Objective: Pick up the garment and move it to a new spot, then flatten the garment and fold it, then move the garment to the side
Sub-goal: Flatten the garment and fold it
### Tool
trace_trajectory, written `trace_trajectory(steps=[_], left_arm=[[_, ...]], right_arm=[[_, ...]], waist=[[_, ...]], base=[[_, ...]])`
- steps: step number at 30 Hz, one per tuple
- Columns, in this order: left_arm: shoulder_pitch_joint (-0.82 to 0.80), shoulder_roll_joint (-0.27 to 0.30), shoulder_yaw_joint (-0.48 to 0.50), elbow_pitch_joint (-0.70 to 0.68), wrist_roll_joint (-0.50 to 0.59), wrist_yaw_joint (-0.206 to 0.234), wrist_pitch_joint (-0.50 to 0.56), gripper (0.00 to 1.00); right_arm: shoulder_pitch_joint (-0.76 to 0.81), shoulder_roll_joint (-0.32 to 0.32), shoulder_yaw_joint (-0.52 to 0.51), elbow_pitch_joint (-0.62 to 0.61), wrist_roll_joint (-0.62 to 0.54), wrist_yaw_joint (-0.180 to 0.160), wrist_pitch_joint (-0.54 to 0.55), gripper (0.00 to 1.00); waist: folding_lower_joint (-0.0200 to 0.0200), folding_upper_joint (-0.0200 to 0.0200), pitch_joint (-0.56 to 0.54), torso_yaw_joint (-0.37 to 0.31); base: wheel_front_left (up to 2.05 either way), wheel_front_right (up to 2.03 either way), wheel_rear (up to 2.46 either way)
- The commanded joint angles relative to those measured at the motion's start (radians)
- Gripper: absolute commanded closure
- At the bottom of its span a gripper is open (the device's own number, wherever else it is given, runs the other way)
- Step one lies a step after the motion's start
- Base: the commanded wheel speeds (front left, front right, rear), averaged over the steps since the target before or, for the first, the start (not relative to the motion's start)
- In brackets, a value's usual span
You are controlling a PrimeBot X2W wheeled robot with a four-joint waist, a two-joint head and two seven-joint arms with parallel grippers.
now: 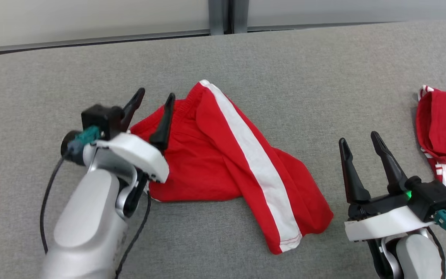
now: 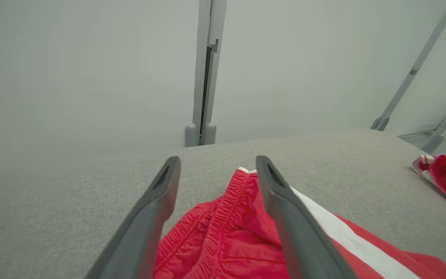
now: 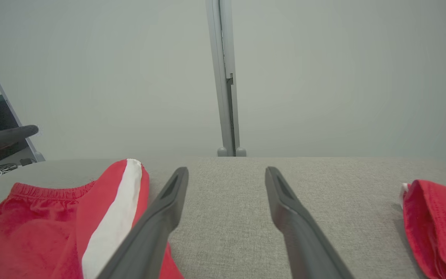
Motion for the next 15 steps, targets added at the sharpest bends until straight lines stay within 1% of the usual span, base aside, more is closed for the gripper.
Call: trace_trajectory(steps=[1,2,4,8,10,13,15], left_arm=[[-0.062,0.014,-0.011,0.013,-0.035,-0.008,0.058,0.0],[-0.099,0.015,-0.023,0.027,-0.063,-0.012,0.111,0.0],[-0.177,0.038,-0.056,0.05,-0.1,-0.016,0.23,0.0],[-0.32,0.094,-0.131,0.085,-0.211,-0.016,0.473,0.0],[-0.379,0.135,-0.164,0.111,-0.247,-0.016,0.587,0.0],[-0.438,0.182,-0.205,0.148,-0.294,-0.016,0.731,0.0],[-0.466,0.21,-0.218,0.169,-0.325,-0.016,0.803,0.0]], right_arm=[[-0.022,0.005,0.003,-0.005,-0.01,0.0,-0.005,0.0],[-0.03,0.01,0.001,-0.004,-0.016,0.0,-0.005,0.0],[-0.048,0.017,0.008,-0.001,-0.02,0.0,-0.005,0.0],[-0.082,0.035,0.024,0.007,-0.026,0.0,-0.005,0.0],[-0.095,0.044,0.035,0.012,-0.025,0.0,-0.005,0.0],[-0.107,0.055,0.052,0.019,-0.023,0.0,-0.005,0.0],[-0.114,0.062,0.056,0.022,-0.019,0.0,-0.005,0.0]], waist=[[0.0,0.0,0.032,-0.035],[0.0,0.0,0.041,-0.045],[0.0,0.0,0.062,-0.071],[0.0,0.0,0.096,-0.125],[0.0,0.0,0.109,-0.152],[0.0,0.0,0.121,-0.191],[0.0,0.0,0.129,-0.213]], base=[[0.0,0.0,0.0],[0.0,0.0,0.0],[0.0,0.0,0.0],[0.0,0.0,0.0],[0.0,0.0,0.0],[0.0,0.0,0.0],[0.0,0.0,0.0]])
